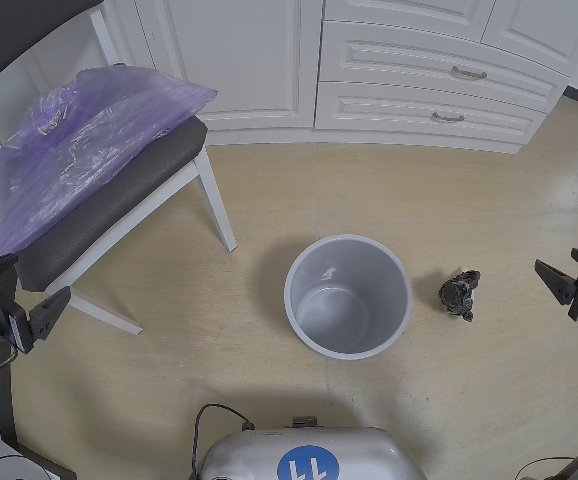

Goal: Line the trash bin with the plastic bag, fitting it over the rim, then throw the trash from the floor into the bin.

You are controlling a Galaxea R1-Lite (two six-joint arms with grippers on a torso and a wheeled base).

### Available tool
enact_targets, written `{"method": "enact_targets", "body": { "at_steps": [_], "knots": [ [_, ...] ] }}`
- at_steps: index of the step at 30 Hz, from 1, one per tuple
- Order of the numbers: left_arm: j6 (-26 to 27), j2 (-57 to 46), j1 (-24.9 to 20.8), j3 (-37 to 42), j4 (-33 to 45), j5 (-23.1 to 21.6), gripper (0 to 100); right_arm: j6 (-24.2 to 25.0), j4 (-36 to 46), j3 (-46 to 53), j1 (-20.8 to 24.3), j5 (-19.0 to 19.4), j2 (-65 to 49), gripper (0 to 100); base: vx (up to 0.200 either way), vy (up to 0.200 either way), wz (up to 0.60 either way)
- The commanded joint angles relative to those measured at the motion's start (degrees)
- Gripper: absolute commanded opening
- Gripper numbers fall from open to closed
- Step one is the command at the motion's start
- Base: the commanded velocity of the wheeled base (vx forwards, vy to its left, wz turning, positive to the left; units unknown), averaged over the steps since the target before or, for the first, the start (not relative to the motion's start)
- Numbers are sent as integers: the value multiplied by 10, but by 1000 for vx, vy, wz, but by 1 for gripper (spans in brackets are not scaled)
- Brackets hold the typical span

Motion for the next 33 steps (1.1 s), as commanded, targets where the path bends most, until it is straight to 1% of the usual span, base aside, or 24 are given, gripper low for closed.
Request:
{"method": "enact_targets", "body": {
  "at_steps": [1, 3, 6, 8, 9, 10, 12, 16, 21, 23, 25, 26, 27, 28, 32, 33],
  "knots": [
    [6, 28, 16, -7, -28, -2, 100, -1, 0, 21, 4, 21, -1, 100, 0, 0, 0],
    [10, 47, 22, -12, -56, -2, 100, -5, -6, 23, 3, 33, 8, 100, 0, 0, 0],
    [32, 95, 30, -25, -119, 1, 100, 0, -10, 19, -4, 33, 21, 100, 0, 0, 0],
    [34, 107, 36, -28, -129, 3, 100, 5, -12, 16, -5, 33, 23, 100, 0, 0, 0],
    [36, 130, 54, -35, -150, 6, 100, 22, -21, 12, -5, 33, 23, 100, 0, 0, 0],
    [39, 147, 75, -37, -174, 6, 100, 50, -33, 9, -4, 33, 21, 100, 0, 0, 0],
    [46, 146, 95, -33, -194, 5, 100, 77, -42, 7, -4, 34, 20, 100, 0, 0, 0],
    [54, 111, 133, -21, -199, 0, 100, 78, -40, 1, 4, 34, 27, 100, 0, 0, 0],
    [54, 70, 135, -14, -190, 4, 100, 78, -41, -1, 6, 35, 18, 100, 0, 0, 0],
    [74, 40, 158, -3, -183, 5, 100, 77, -33, 0, 6, 35, -6, 100, 0, 0, 0],
    [92, 37, 180, 1, -174, 4, 100, 77, -32, 0, 6, 35, -10, 100, 0, 0, 0],
    [92, 37, 180, 1, -174, 4, 100, 77, -32, 0, 6, 35, -10, 100, 0, 0, 0],
    [105, 40, 211, 2, -166, 0, 100, 73, -32, 2, 8, 35, -11, 100, 0, 0, 0],
    [110, 44, 218, 2, -162, 0, 100, 68, -31, 3, 12, 35, -11, 100, 0, 0, 0],
    [114, 52, 217, -1, -143, 0, 100, 62, -31, 8, 16, 35, -7, 100, 0, 0, 0],
    [127, 62, 217, -4, -134, 0, 100, 62, -31, 9, 16, 35, -5, 100, 0, 0, 0]
  ]
}}
